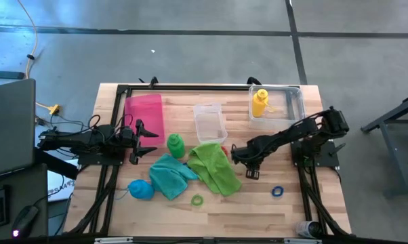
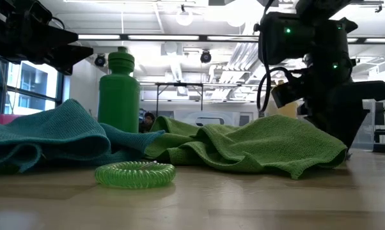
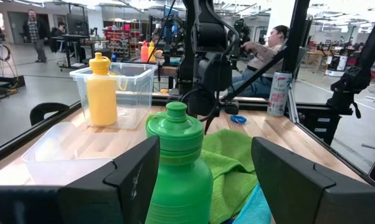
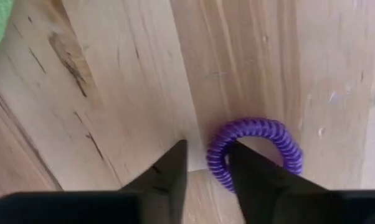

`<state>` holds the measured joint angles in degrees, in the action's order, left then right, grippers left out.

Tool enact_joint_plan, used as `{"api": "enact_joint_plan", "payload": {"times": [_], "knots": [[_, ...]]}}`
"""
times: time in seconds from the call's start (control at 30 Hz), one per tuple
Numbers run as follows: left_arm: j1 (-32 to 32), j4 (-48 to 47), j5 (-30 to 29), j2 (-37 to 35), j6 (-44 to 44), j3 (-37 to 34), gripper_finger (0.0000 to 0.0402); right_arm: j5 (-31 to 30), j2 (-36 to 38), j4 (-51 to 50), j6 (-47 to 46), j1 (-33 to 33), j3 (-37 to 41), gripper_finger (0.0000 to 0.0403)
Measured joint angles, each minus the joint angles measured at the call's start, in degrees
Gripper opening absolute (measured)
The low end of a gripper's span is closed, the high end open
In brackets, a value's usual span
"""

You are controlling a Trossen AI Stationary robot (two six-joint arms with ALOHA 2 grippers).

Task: Pick & Place Sports Items
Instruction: Put the right purple spring keychain into the left transparent bin

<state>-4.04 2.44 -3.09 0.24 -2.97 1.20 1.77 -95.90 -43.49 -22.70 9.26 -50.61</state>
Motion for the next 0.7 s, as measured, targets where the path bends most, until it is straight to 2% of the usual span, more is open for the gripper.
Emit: {"api": "enact_joint_plan", "payload": {"times": [0.17,0.3,0.7], "knots": [[-0.01,-0.02,0.00,-0.01,0.01,-0.01,0.0249,1.79,0.60,0.19,-0.47,-0.06,0.04,0.0015],[-0.01,-0.01,0.00,0.00,-0.01,0.00,0.0249,4.17,2.93,0.07,-2.72,0.04,0.04,0.0014],[-0.01,0.00,0.00,-0.01,0.01,0.01,0.0249,4.10,15.37,0.35,-7.62,0.00,0.00,0.0006]]}}
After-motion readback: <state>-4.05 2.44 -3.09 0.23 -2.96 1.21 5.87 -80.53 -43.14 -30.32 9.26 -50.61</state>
